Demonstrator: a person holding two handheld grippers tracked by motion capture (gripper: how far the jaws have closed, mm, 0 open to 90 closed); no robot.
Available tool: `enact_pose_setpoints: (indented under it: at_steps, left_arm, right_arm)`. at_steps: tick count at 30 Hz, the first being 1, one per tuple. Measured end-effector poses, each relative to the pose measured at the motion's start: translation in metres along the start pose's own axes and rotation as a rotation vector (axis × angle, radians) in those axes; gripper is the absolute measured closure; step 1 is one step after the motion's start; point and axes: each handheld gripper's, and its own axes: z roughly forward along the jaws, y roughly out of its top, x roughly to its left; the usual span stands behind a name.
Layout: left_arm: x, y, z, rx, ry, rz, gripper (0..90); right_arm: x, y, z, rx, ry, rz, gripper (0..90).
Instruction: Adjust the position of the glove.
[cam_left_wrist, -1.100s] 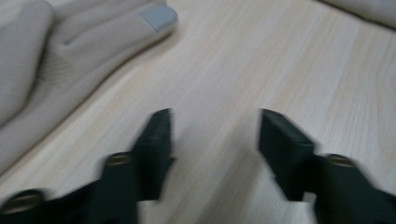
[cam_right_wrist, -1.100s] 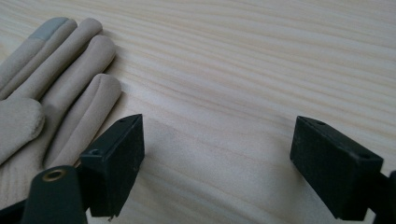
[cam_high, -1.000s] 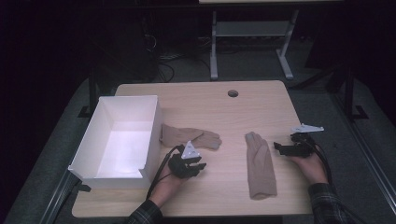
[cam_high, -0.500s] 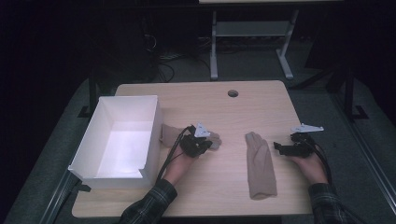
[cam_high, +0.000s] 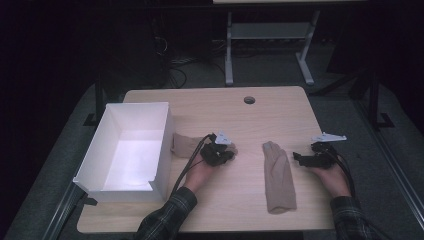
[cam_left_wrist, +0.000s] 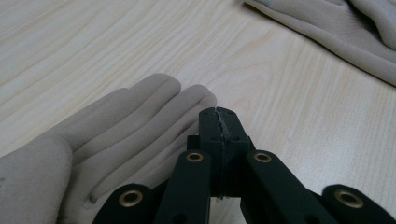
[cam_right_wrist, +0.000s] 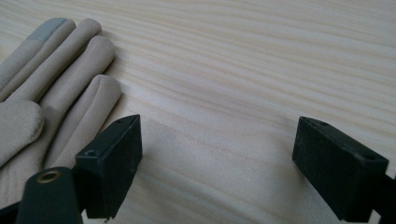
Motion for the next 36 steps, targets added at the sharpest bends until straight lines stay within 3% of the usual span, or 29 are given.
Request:
enact_pose_setpoints:
  at_steps: [10, 25, 29, 36]
  left_arm:
    - [-0.02, 0.016, 0.018, -0.002, -0.035, 0.025, 89.5]
    - [-0.045, 0.038, 0.046, -0.027, -0.086, 0.02, 89.5]
    - [-0.04, 0.039, 0.037, -0.036, -0.087, 0.017, 89.5]
    - [-0.021, 0.031, 0.013, -0.043, -0.04, -0.005, 89.5]
  right_arm:
    - [0.0, 0.0, 0.0, -0.001, -0.001, -0.001, 15.6]
    - [0.0, 0.0, 0.0, -0.001, -0.001, 0.0, 15.5]
    - [0.0, 0.0, 0.0, -0.001, -0.001, -0.001, 15.6]
    - [0.0, 0.0, 0.0, 0.0, -0.001, 0.0, 15.6]
